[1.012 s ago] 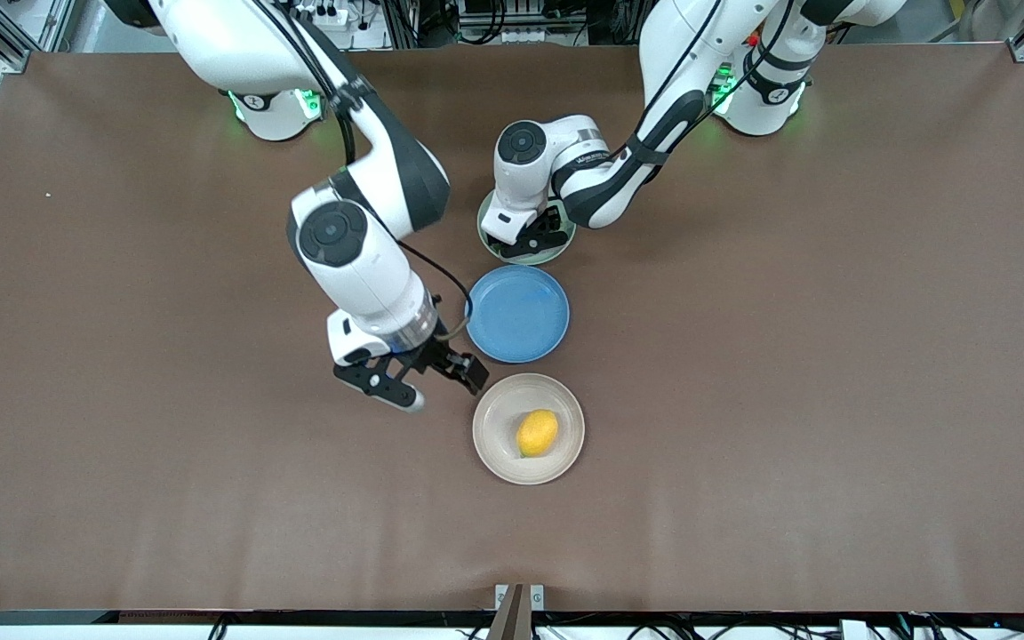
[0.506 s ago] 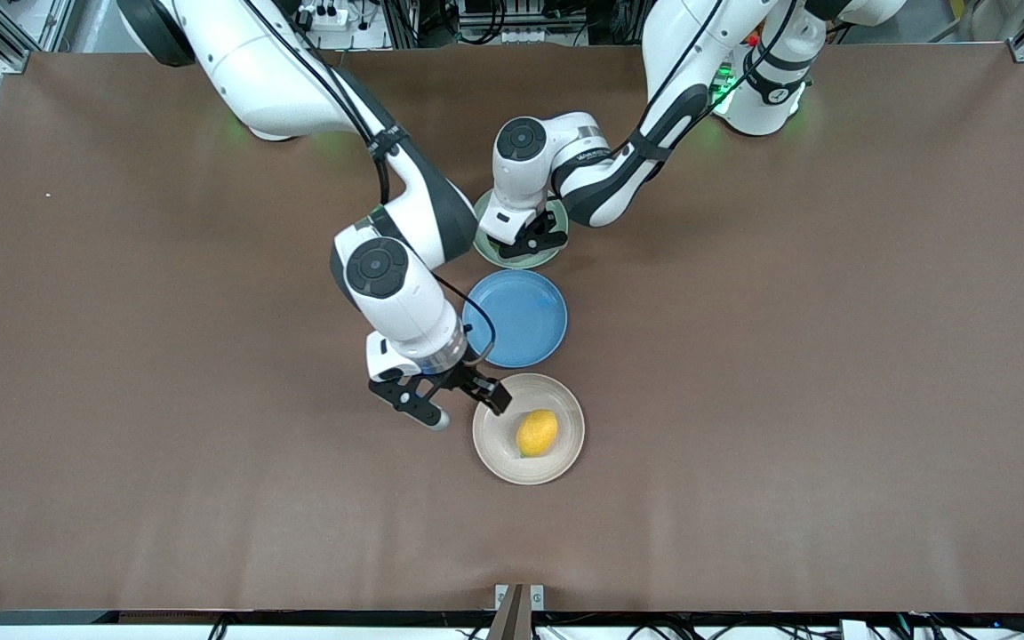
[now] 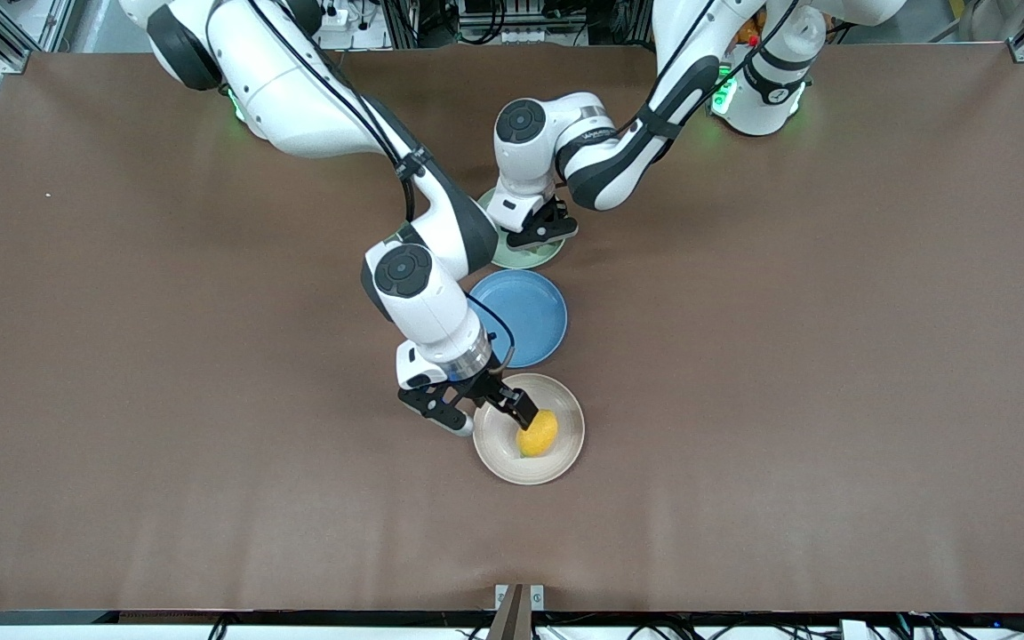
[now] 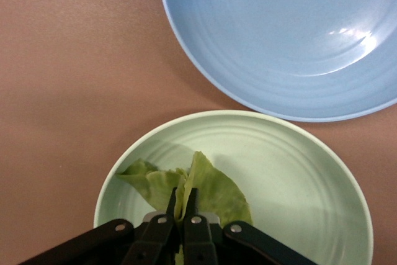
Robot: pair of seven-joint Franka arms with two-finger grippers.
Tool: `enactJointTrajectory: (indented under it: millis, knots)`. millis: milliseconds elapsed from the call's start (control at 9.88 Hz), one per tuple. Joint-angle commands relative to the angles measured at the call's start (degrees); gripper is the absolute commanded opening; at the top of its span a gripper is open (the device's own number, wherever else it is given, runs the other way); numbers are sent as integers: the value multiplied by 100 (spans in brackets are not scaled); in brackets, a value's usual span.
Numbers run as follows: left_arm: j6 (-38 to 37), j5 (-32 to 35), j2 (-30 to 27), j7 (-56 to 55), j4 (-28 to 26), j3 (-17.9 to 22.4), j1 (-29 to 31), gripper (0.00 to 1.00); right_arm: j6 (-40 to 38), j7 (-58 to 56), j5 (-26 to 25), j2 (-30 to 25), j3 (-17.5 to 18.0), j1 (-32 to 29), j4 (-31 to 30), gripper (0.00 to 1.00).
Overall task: Pick lemon and lettuce from plates
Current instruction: 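Lift the lettuce with the left gripper while the right gripper lowers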
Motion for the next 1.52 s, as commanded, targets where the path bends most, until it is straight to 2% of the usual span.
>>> enactJointTrajectory:
  millis: [0, 304, 506, 708, 911, 1012, 1417]
  knots:
    - [-89, 63, -794, -215, -504, -122, 55, 0, 93, 9, -19, 559, -27, 87, 619, 100]
    - [-684, -419, -1541, 91, -575, -473, 336, 0, 198, 17, -19, 885, -27, 88, 1051, 100]
    - [-1281, -1260, -2305, 967, -541, -545, 529, 0, 732, 26, -19, 1113, -27, 96, 1043, 100]
    - [-1984, -2000, -2947, 1987, -296, -519, 1019, 0, 823, 9, -19, 1202, -19, 114, 1051, 100]
    - [-2976, -2117, -3029, 2875, 370, -510, 1625, 0, 832, 8, -19, 1360, -19, 149, 1156, 100]
    - [-3198, -2126, -3020, 3366, 626, -510, 2003, 0, 849, 8, -19, 1465, -19, 149, 1288, 100]
    - [-3218, -2775, -2758, 5528, 1137, -510, 3778, 0, 1067, 8, -19, 1632, -19, 149, 1447, 100]
